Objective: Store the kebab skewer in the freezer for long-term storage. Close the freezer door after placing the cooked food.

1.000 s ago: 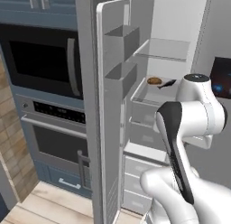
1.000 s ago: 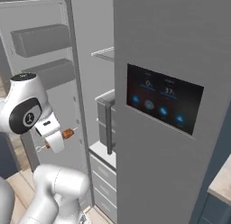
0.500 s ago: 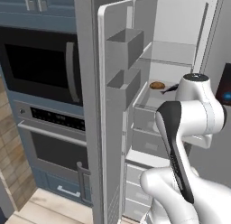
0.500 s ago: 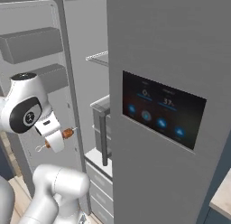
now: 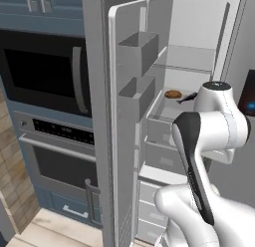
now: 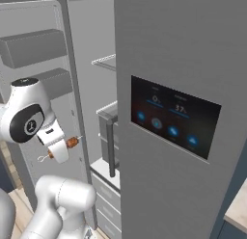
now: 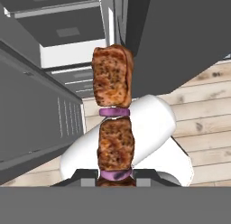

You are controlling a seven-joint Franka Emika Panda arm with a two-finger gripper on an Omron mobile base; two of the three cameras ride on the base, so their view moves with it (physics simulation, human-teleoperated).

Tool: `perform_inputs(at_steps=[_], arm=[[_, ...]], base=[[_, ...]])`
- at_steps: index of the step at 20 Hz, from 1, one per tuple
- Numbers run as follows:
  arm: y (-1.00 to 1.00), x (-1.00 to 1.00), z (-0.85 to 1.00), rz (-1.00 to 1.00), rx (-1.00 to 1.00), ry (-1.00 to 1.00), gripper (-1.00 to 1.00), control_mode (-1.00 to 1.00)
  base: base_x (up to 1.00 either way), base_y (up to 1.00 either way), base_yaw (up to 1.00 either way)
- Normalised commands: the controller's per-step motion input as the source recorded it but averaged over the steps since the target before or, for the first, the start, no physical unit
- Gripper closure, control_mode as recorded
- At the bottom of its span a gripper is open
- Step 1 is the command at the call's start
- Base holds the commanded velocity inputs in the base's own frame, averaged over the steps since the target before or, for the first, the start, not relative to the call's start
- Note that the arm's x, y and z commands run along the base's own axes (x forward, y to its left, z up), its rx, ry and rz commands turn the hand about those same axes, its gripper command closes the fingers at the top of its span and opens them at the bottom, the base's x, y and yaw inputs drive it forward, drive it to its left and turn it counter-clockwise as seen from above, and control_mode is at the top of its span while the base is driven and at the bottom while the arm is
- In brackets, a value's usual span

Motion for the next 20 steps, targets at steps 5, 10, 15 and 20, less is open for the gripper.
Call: perform_inputs(at_steps=[5,10,15,20], arm=[[0.00,0.00,0.00,0.00,0.00,0.00,1.00,1.00],[0.00,0.22,-0.03,0.00,-0.02,-0.29,1.00,-1.00],[0.01,0.50,-0.25,0.00,-0.10,-0.31,1.00,-1.00],[-0.13,0.53,-0.11,0.05,-0.18,-0.11,1.00,-1.00]], base=[[0.14,0.00,0.00],[0.02,0.00,0.00],[0.00,0.00,0.00],[0.00,0.00,0.00]])
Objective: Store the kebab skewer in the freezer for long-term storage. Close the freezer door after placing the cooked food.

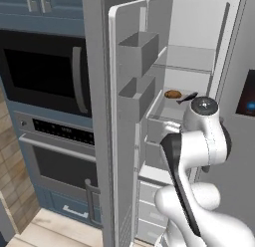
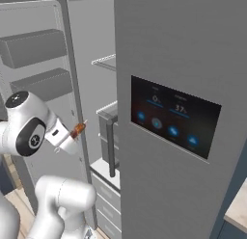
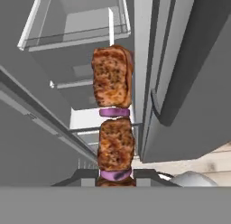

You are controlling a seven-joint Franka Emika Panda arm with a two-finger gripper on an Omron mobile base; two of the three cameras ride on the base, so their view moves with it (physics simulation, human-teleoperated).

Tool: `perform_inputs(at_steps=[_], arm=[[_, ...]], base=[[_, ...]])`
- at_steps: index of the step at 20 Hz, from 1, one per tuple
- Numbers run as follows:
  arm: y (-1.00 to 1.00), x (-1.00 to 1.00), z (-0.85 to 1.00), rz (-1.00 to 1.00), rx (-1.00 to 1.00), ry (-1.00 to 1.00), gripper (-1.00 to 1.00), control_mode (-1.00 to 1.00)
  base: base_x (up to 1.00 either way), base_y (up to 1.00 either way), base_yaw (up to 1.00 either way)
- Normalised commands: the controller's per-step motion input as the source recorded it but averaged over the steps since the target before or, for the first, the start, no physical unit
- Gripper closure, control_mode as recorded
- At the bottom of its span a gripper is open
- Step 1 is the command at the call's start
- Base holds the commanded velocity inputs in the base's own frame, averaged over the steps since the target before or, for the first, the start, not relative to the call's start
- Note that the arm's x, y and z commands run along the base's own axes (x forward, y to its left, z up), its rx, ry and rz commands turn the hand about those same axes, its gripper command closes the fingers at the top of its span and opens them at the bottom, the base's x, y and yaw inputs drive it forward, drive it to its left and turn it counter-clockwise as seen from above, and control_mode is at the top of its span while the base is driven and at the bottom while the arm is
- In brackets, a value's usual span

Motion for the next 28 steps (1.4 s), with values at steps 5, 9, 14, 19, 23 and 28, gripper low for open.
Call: perform_inputs(at_steps=[5,9,14,19,23,28], arm=[[-0.23,0.49,-0.18,0.01,-0.07,-0.13,1.00,-1.00],[-0.10,0.63,-0.26,0.00,-0.04,-0.10,1.00,-1.00],[-0.10,0.87,-0.02,0.00,0.00,0.00,1.00,-1.00],[-0.30,0.69,-0.15,-0.02,0.00,0.00,1.00,-1.00],[-0.13,0.64,-0.03,-0.01,0.00,0.02,1.00,-1.00],[-0.02,0.65,0.00,0.00,0.00,0.00,1.00,-1.00]], base=[[0.00,0.00,0.00],[0.00,0.00,0.00],[0.00,0.00,0.00],[0.00,0.00,0.00],[0.00,0.00,0.00],[0.00,0.00,0.00]])
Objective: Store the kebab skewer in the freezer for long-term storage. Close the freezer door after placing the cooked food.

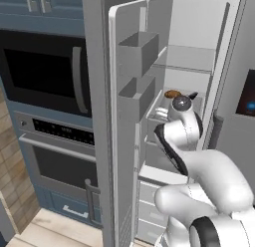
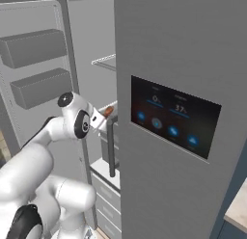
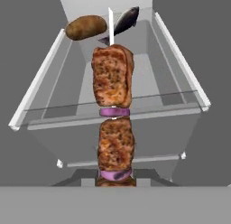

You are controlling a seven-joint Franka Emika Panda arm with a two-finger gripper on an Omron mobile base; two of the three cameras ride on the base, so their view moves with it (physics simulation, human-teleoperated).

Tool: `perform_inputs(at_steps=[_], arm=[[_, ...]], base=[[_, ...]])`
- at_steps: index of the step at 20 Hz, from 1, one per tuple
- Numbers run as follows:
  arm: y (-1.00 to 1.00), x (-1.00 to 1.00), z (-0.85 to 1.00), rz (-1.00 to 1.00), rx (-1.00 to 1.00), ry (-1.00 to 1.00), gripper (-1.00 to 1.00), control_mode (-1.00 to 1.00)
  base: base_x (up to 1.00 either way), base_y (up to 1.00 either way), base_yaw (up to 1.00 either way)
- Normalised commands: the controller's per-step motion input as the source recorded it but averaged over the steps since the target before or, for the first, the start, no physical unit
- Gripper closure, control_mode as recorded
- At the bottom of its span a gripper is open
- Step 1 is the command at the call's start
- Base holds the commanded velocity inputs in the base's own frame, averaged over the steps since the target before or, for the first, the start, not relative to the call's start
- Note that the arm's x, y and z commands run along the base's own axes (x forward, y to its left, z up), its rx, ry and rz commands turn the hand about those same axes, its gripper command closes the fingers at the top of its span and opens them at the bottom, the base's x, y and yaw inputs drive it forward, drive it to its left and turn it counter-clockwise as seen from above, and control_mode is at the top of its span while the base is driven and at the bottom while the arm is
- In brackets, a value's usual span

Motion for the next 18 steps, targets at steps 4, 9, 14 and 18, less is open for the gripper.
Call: perform_inputs(at_steps=[4,9,14,18], arm=[[-0.21,0.69,0.00,0.00,0.00,0.05,1.00,-1.00],[-0.25,0.67,-0.03,0.00,0.00,0.10,1.00,-1.00],[-0.18,0.61,-0.10,0.00,0.00,0.10,1.00,-1.00],[-0.14,0.48,-0.17,0.00,0.00,0.04,1.00,-1.00]], base=[[0.00,0.00,0.00],[0.00,0.00,0.00],[0.00,0.00,0.00],[0.00,0.00,0.00]])
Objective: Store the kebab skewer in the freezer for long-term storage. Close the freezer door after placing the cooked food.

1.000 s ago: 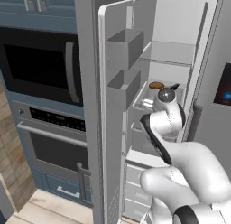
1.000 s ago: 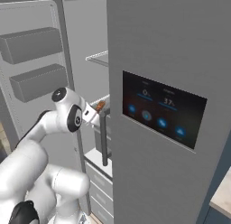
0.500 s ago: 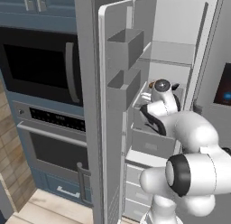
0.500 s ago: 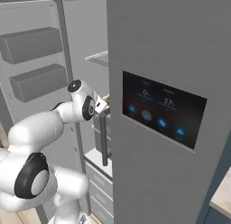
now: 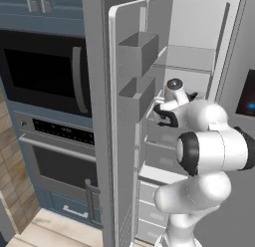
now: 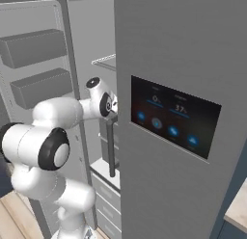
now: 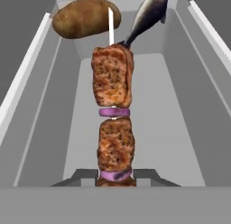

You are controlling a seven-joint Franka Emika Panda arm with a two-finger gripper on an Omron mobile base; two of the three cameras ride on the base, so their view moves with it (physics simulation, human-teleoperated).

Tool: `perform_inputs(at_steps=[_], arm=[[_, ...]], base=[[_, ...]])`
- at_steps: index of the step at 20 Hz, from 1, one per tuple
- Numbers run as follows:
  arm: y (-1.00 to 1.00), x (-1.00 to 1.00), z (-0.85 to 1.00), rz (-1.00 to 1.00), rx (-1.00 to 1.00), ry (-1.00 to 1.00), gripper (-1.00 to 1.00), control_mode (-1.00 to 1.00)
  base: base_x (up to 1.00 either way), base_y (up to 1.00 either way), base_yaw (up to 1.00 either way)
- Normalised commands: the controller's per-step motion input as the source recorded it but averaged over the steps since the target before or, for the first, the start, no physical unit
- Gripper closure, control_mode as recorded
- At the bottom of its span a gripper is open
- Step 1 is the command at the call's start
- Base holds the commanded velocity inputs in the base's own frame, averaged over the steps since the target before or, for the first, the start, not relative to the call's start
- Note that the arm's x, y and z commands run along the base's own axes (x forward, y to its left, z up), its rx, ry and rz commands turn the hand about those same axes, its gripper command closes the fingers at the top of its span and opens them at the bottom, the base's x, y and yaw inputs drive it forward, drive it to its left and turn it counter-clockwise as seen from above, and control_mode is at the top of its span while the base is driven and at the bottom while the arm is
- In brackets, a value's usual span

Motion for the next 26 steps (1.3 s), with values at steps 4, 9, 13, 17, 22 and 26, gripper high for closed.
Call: perform_inputs(at_steps=[4,9,13,17,22,26], arm=[[-0.21,0.33,-0.14,0.00,0.00,0.08,1.00,-1.00],[-0.14,0.33,-0.16,0.00,0.00,0.09,1.00,-1.00],[-0.03,0.18,-0.28,0.00,0.00,0.02,1.00,-1.00],[0.00,0.10,-0.39,0.00,0.00,0.00,1.00,-1.00],[-0.13,0.13,-0.33,0.00,0.00,0.00,1.00,-1.00],[-0.01,0.15,-0.44,0.00,0.00,0.00,1.00,-1.00]], base=[[0.00,0.00,0.00],[0.00,0.00,0.00],[0.00,0.00,0.00],[0.00,0.00,0.00],[0.00,0.00,0.00],[0.00,0.00,0.00]])
